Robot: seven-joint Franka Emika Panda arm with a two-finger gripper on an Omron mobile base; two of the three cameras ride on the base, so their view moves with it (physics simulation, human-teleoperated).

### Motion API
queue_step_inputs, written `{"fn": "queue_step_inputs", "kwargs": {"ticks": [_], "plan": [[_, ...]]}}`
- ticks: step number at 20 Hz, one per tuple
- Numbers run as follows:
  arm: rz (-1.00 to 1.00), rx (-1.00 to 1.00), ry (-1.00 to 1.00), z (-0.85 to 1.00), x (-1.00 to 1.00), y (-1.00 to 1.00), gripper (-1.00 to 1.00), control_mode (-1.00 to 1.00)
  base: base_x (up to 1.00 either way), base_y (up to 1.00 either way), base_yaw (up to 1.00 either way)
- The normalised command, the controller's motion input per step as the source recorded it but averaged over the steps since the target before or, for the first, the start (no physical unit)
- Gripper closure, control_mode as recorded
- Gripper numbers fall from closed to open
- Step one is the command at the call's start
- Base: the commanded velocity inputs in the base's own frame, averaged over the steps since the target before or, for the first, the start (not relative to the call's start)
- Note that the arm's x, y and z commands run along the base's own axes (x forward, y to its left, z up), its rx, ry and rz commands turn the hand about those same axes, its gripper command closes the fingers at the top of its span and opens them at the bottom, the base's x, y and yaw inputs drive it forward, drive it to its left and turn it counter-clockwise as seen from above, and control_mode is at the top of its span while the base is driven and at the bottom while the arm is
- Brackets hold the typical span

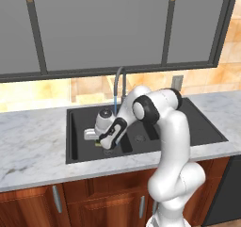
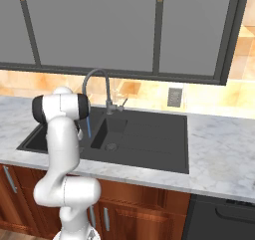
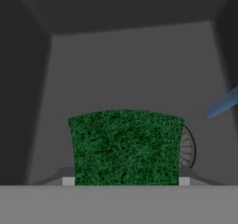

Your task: Soak the sponge with water for a few seconds and then drop it inside the sink.

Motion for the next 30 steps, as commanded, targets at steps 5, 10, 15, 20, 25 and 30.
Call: {"fn": "queue_step_inputs", "kwargs": {"ticks": [5, 10, 15, 20, 25, 30], "plan": [[0.00, -0.06, 0.00, -0.16, 0.00, 0.00, 1.00, -1.00, 0.00, 0.00, 0.00], [0.00, -0.06, 0.00, -0.30, 0.00, 0.06, 1.00, -1.00, 0.00, 0.00, 0.00], [0.00, -0.01, 0.00, -0.43, 0.00, 0.05, 1.00, -1.00, 0.00, 0.00, 0.00], [0.00, 0.00, 0.00, -0.36, 0.03, 0.00, 1.00, -1.00, 0.00, 0.00, 0.00], [0.00, 0.00, -0.01, -0.03, 0.01, 0.00, 1.00, -1.00, 0.00, 0.00, 0.00], [0.00, 0.00, 0.00, 0.00, 0.00, 0.00, -1.00, -1.00, 0.00, 0.00, 0.00]]}}
